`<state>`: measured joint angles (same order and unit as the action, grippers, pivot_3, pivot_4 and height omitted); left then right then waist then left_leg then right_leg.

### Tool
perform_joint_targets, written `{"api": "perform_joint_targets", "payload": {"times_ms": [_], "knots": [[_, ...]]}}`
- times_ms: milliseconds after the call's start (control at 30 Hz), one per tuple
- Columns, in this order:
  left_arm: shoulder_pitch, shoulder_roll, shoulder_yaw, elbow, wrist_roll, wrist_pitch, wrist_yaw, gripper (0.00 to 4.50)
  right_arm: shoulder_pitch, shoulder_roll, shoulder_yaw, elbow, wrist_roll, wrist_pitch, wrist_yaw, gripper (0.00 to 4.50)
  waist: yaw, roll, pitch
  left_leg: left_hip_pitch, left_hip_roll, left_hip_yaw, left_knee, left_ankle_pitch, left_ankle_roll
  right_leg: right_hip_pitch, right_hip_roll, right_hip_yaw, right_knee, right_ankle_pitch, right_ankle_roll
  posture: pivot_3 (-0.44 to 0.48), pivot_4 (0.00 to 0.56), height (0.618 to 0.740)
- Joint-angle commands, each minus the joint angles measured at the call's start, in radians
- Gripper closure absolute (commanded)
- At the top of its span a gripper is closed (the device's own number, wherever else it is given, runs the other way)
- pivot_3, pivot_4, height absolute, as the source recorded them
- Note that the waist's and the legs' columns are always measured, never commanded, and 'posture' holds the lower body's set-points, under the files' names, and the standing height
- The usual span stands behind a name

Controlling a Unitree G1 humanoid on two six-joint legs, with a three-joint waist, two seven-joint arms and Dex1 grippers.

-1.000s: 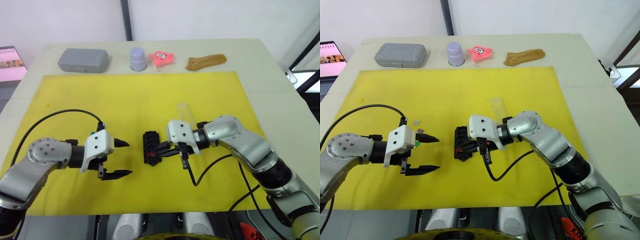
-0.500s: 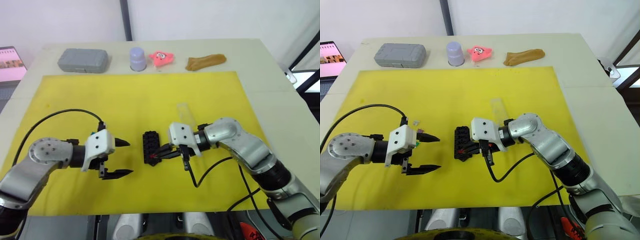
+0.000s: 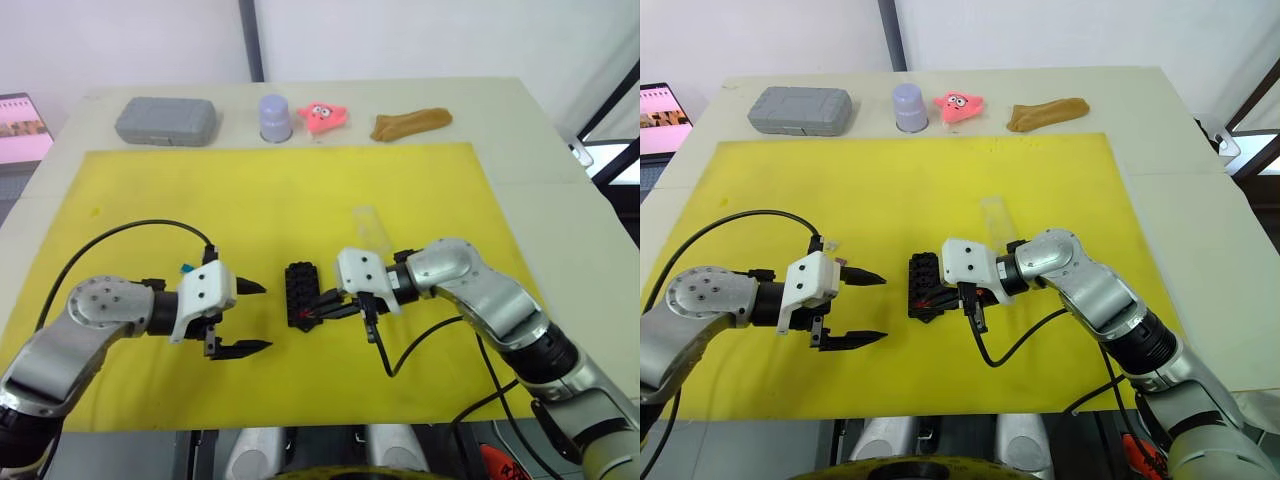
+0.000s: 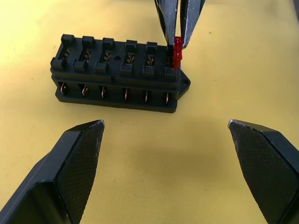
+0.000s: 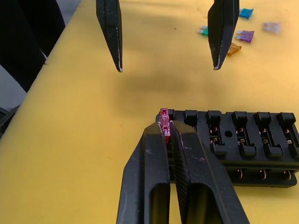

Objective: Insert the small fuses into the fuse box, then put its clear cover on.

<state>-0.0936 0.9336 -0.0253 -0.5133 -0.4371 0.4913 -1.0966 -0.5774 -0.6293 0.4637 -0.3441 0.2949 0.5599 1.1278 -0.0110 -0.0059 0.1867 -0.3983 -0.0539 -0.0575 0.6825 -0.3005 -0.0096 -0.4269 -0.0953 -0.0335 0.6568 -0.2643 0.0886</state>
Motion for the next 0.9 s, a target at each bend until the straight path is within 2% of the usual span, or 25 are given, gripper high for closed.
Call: {"api": "perform_joint_targets", "payload": {"times_ms": [33, 300, 900], "knots": [[-0.010, -0.003, 0.003, -0.021, 0.002, -0.014, 0.006, 0.03, 0.006, 0.006, -0.001, 0.001, -0.013, -0.016, 0.005, 4.50, 0.000, 0.000, 0.000, 0.000, 0.000, 0.000, 0.000, 0.000, 0.000, 0.000, 0.000, 0.000, 0.000, 0.000, 0.000, 0.000, 0.150, 0.731], [-0.007, -0.006, 0.002, -0.027, -0.002, -0.011, 0.013, 0.03, 0.012, 0.009, 0.003, 0.021, -0.027, -0.032, 0.010, 4.50, 0.000, 0.000, 0.000, 0.001, 0.000, 0.000, 0.000, 0.000, 0.000, 0.001, 0.000, 0.000, 0.000, 0.000, 0.000, 0.000, 0.150, 0.731], [-0.006, -0.012, -0.006, -0.029, -0.002, -0.011, 0.012, 0.03, -0.019, 0.020, -0.059, -0.023, 0.044, 0.065, 0.007, 4.50, 0.000, 0.000, 0.000, 0.001, 0.000, 0.000, 0.000, 0.000, 0.000, 0.001, 0.000, 0.000, 0.000, 0.000, 0.000, 0.000, 0.150, 0.731]]}}
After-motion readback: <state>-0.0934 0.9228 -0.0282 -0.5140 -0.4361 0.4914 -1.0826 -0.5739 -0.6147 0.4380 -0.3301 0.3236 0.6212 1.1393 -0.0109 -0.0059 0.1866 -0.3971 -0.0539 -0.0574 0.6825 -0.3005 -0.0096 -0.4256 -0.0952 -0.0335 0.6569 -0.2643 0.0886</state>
